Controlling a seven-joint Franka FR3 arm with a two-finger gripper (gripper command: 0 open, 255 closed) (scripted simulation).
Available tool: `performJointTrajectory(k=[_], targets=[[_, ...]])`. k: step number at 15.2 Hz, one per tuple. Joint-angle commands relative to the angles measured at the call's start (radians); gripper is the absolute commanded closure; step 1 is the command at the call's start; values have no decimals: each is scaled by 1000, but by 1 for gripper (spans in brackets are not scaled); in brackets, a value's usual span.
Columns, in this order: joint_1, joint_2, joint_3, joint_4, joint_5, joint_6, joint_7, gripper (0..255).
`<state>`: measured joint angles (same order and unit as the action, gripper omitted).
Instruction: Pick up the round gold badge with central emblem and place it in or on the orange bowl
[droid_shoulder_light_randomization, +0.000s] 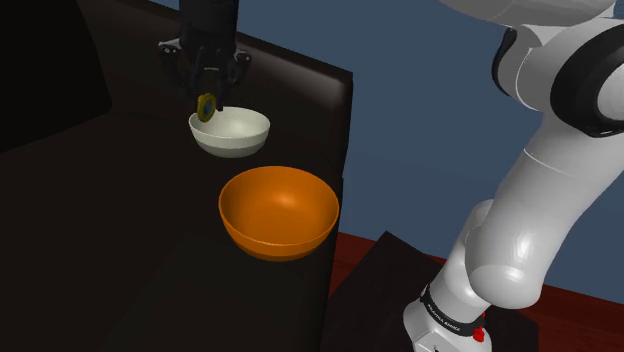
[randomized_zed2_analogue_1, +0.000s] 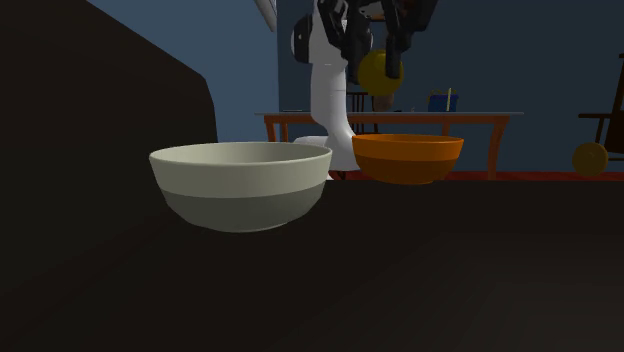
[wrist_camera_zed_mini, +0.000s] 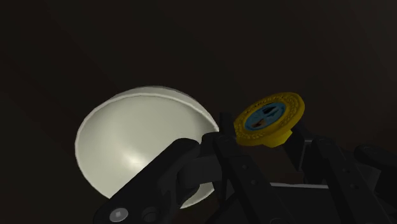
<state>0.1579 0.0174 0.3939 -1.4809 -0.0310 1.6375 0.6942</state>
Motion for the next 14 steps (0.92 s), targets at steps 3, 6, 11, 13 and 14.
performJointTrajectory(k=[3,6,11,13,14], targets=[[2,-23,3,17,8,-38,5,255],[4,-145,1,-109,55,-25,6,255],[26,-330,-6,-275,122,-32,15,255],[40,-400,-8,-330,146,-43,22,255],[47,-434,-8,-355,157,-50,27,255]])
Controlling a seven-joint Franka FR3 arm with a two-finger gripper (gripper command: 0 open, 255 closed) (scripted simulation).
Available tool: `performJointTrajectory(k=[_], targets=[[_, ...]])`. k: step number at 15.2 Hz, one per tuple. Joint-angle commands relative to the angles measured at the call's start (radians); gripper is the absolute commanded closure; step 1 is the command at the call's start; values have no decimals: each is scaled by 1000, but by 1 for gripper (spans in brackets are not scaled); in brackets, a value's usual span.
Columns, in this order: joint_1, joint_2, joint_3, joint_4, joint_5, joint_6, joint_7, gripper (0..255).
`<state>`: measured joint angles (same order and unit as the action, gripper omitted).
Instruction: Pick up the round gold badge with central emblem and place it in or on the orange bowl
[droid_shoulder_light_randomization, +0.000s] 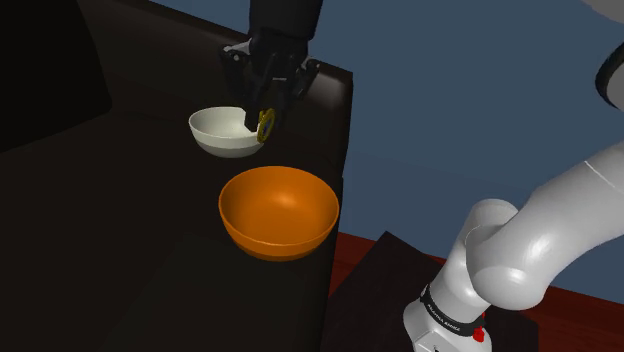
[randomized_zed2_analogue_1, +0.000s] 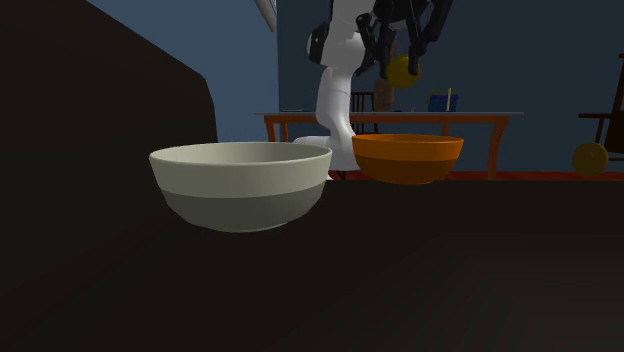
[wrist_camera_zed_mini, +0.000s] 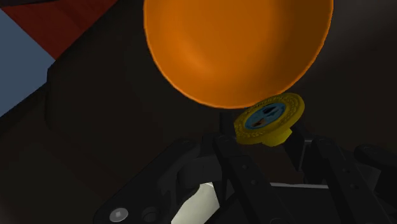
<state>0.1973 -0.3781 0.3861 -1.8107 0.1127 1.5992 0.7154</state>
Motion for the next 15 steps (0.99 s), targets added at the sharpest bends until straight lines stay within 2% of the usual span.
performJointTrajectory(k=[1,3,15], targets=[[15,-72,-1,-49,24,-19,10,255],[27,-116,-1,-79,38,-31,18,255],[42,-169,7,-285,60,123,7,255]])
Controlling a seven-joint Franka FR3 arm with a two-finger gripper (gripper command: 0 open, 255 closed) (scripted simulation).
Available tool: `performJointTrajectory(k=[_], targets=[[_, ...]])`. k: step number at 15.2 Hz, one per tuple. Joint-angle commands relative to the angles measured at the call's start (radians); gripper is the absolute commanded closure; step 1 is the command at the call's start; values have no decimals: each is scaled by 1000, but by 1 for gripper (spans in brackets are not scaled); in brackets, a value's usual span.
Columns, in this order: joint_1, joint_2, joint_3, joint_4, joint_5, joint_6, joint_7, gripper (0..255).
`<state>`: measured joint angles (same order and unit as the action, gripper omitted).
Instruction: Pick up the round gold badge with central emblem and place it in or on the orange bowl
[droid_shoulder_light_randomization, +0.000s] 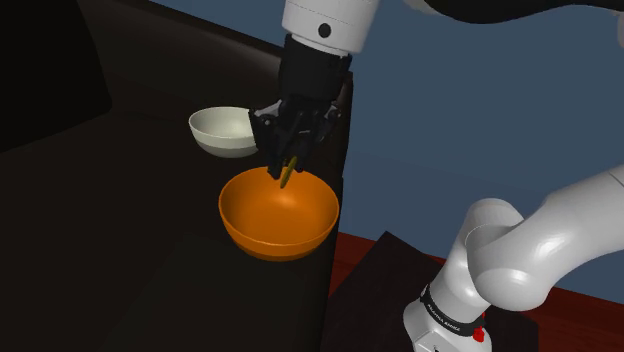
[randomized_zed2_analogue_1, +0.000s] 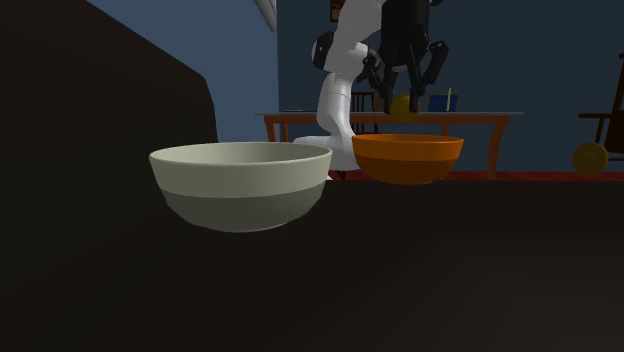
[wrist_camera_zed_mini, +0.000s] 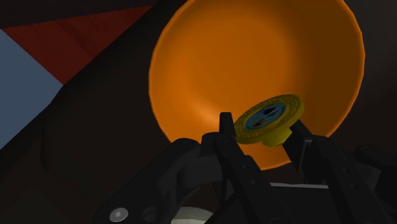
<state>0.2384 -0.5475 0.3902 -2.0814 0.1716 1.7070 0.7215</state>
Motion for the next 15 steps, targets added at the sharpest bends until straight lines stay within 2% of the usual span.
performJointTrajectory(k=[1,3,10,11,15], targets=[[2,-3,4,-30,3,28,0,255],[4,-8,7,-59,6,52,-1,255],[4,-8,7,-59,6,52,-1,255],[4,-8,7,-59,6,52,-1,0],[4,-8,7,-59,6,52,-1,0]])
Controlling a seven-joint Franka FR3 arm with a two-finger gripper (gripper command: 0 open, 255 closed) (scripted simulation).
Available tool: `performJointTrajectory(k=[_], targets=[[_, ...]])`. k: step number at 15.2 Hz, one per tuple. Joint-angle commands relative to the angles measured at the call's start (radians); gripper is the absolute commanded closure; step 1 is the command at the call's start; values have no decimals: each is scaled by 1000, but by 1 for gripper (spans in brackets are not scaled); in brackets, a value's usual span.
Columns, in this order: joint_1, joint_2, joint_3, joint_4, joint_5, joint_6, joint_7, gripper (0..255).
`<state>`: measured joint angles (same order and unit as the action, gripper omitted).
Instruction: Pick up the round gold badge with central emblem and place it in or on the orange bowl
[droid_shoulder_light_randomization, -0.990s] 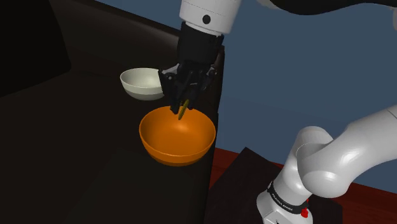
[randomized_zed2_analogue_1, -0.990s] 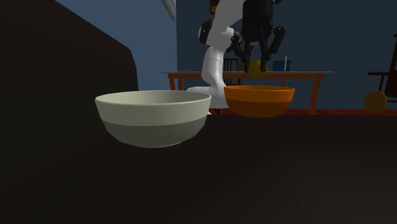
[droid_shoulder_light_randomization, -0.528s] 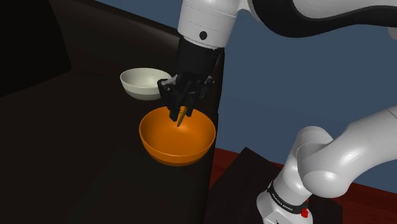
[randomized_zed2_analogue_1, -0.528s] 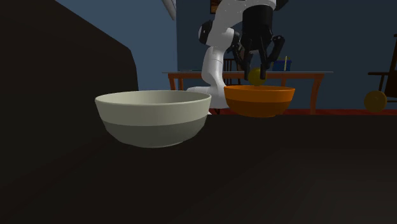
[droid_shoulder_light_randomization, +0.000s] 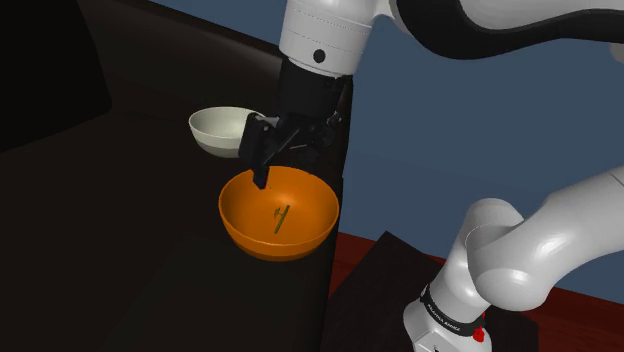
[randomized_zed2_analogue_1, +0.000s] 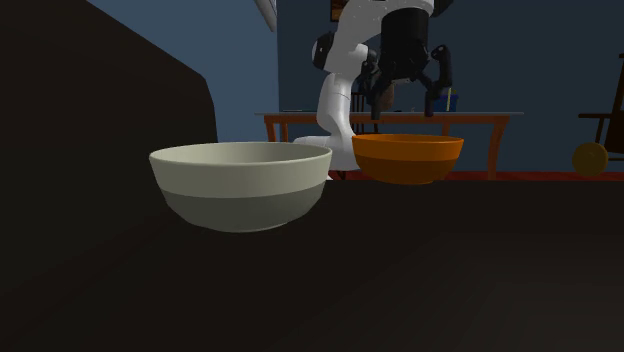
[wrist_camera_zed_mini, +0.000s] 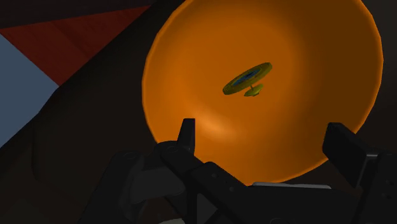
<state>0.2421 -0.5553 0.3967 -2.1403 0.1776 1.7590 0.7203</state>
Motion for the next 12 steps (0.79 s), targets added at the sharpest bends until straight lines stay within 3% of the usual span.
performJointTrajectory(k=[1,5,12], targets=[[0,0,0,0,0,0,0,0],[-6,12,-14,137,-11,-125,6,0],[-6,12,-14,137,-11,-125,6,0]])
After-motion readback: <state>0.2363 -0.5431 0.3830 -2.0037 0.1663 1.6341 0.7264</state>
